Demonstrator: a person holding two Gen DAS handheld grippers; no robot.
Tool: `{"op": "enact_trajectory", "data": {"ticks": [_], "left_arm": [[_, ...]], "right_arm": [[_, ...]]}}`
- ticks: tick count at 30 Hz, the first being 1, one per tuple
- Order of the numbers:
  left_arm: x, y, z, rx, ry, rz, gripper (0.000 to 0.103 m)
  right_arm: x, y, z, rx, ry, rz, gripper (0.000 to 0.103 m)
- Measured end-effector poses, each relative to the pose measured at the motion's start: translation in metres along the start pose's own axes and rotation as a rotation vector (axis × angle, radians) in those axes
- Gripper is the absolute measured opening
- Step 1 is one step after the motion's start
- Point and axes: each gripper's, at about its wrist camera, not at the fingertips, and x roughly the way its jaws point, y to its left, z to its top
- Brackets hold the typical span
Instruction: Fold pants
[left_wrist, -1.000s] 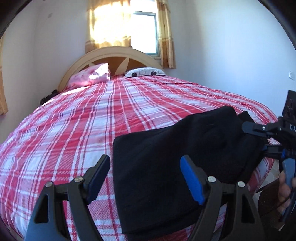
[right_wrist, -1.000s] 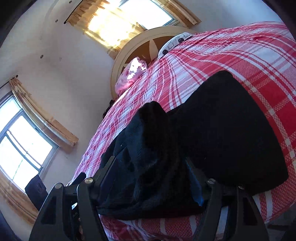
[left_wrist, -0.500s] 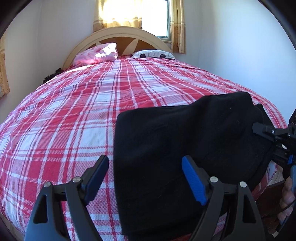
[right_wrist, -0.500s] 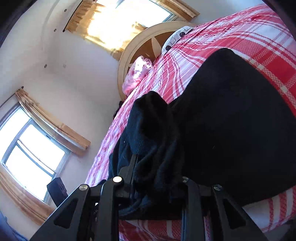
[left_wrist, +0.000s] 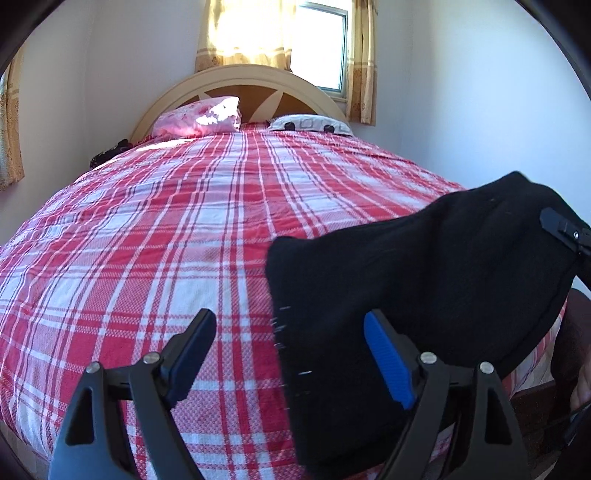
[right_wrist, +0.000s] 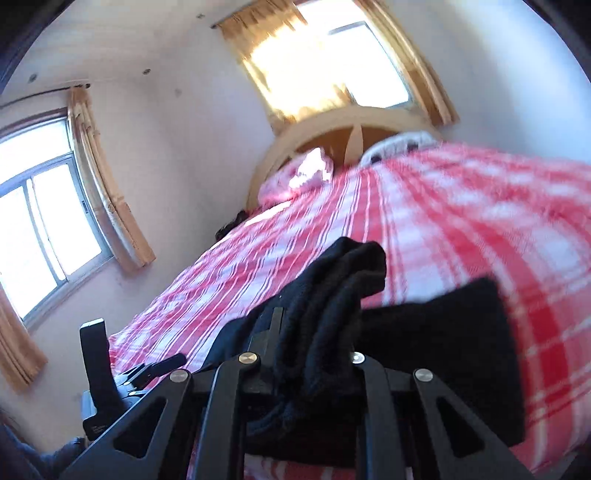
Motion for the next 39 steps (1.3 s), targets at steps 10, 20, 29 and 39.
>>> {"op": "enact_trajectory", "data": {"ticks": [10, 20, 29, 39], "left_arm": [[0.016, -0.027, -0.010, 0.069, 0.036, -0.005, 0.090], [0.015, -0.026, -0.007, 0.085, 0.041, 0.038, 0.093], [0.015, -0.038, 0.014, 0.128, 0.014, 0.141, 0.098], [0.041, -0.051, 0.010, 0.145, 0.094, 0.196, 0.102]], "right_arm": [[-0.004, -0.101, -0.053, 0.217, 0.022, -0.186, 0.016], [-0.026, -0.121, -0.038, 0.390, 0.001, -0.182, 0.029], [-0.041, -0.036, -0.006, -0.031, -0.066, -0.357, 0.029], [-0.008, -0.054, -0.051, 0.015, 0.124, -0.320, 0.029]]}}
